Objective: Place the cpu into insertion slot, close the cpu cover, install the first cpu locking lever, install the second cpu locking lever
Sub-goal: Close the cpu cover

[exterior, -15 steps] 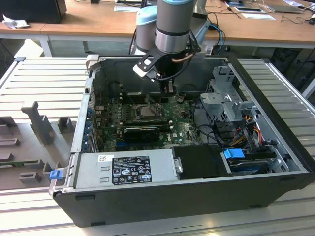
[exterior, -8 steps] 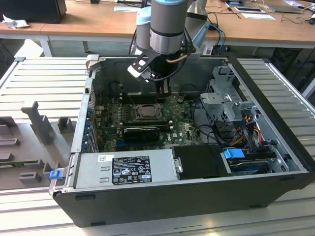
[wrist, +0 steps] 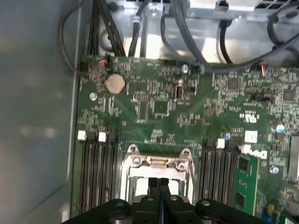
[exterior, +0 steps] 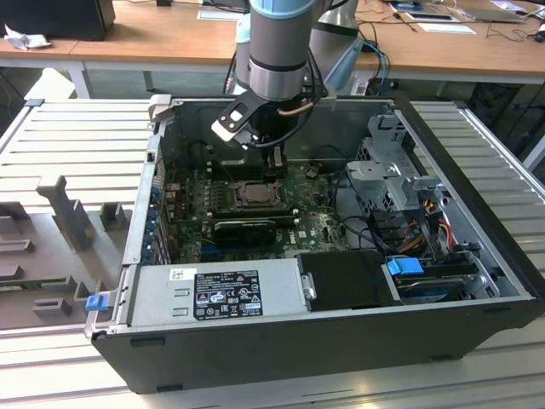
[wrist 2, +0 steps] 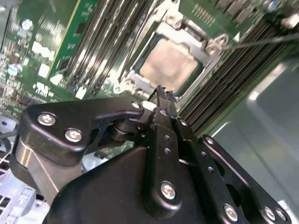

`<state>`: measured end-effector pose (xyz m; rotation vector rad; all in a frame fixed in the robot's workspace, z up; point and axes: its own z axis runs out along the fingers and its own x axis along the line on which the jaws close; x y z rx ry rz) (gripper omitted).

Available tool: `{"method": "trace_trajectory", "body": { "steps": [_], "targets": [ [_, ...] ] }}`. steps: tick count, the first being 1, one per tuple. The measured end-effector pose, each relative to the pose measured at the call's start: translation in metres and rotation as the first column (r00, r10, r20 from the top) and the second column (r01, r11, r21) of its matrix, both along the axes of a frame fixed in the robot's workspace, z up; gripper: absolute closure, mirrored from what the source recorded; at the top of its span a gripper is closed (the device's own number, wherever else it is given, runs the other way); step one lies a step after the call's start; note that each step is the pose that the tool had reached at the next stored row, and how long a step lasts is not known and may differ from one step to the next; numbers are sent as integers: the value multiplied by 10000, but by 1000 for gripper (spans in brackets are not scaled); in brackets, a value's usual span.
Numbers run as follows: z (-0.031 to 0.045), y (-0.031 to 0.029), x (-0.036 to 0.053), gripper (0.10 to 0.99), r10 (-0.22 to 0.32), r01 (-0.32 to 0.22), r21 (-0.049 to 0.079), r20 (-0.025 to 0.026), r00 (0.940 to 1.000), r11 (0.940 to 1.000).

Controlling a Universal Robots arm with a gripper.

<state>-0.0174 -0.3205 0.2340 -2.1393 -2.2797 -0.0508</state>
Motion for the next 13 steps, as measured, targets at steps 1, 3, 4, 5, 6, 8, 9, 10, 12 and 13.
{"method": "trace_trajectory", "body": {
  "steps": [1,3,4,5,6,8,9,10,12,13],
  "targets": [
    [0,0,-26,980,0,0,-1,-2,10000,10000],
    [0,0,-63,980,1,-1,-2,-2,10000,10000],
    [0,0,-90,980,1,-1,-1,-2,10000,10000],
    [0,0,-105,980,-1,1,-2,-1,10000,10000],
    [0,0,-118,980,0,0,-1,-2,10000,10000],
    [0,0,-133,980,1,-1,-1,-2,10000,10000],
    [0,0,-139,980,1,-1,-1,-1,10000,10000],
    [0,0,-141,980,1,-1,-1,-2,10000,10000],
    [0,0,-145,980,0,0,2,-2,10000,10000],
    [0,0,-149,980,0,0,2,-2,10000,10000]
  ]
}}
